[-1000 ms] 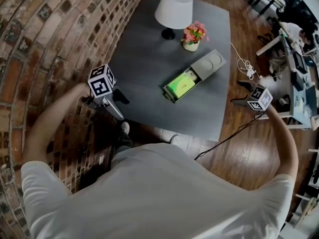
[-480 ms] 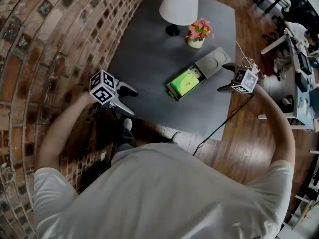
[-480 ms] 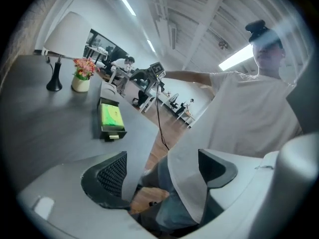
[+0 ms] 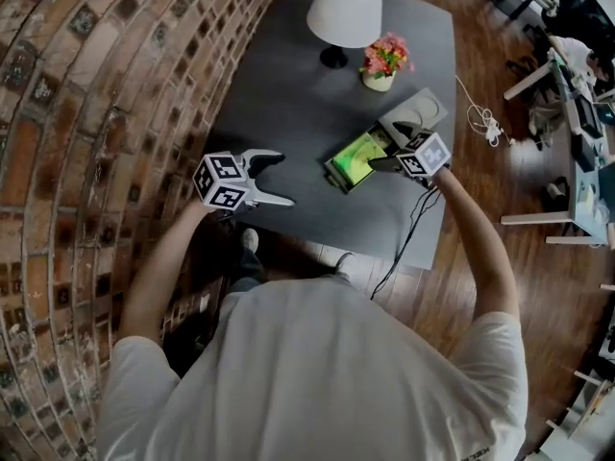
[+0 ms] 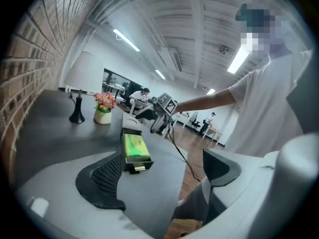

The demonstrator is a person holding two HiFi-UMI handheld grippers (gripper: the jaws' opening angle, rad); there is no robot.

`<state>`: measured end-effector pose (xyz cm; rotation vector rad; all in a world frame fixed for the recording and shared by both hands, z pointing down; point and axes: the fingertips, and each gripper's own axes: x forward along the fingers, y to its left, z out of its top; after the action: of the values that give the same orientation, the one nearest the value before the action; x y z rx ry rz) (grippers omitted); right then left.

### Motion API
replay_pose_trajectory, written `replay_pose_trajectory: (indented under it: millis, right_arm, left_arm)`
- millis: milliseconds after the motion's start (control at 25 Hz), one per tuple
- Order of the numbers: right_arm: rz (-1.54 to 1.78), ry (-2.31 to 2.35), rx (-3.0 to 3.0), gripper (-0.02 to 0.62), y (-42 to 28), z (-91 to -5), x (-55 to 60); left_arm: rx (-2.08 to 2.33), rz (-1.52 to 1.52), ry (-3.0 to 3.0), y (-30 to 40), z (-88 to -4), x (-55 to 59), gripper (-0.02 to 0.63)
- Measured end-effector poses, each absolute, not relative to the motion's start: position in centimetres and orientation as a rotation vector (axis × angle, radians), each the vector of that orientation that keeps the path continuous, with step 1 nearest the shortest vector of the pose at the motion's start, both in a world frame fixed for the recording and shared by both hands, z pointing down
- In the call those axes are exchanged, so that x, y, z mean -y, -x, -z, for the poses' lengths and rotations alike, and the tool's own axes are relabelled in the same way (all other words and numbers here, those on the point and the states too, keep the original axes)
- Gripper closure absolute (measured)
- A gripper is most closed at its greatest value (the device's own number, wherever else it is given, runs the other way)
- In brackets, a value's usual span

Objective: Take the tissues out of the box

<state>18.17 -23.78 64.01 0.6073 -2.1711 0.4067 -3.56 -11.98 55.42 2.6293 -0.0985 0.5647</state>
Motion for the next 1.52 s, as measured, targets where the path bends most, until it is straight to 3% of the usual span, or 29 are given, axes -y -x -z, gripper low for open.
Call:
replay_pose_trajectory:
  millis: [80, 120, 440, 1240, 1520]
  right_arm:
    - [-0.495, -0.669, 2.216, 0.002, -16.7, -64.5, 23.5]
    - [-0.515, -0.692, 2.224, 0.002, -16.1, -64.8, 23.2]
    - [-0.483, -0.837, 2.184, -0.020, -13.6, -67.9, 22.4]
    - [-0.453, -1.073, 1.994, -0.021, -12.6, -72.8, 24.7]
    - [-0.439, -1.098, 1.980, 0.037, -12.7, -72.3, 24.5]
  left_arm:
    - [0.172, -0.535, -2.627, 3.2, -55.4, 12.7, 0.097]
    - [0.202, -0.513, -2.622, 2.9, -55.2, 13.0, 0.049]
    - [0.438, -0.373, -2.666, 2.0, -54.2, 14.9, 0.023]
    - [1.251, -0.093, -2.785, 6.7, -48.6, 17.7, 0.023]
    - [1.386, -0.035, -2.810, 7.5, -46.0, 16.5, 0.023]
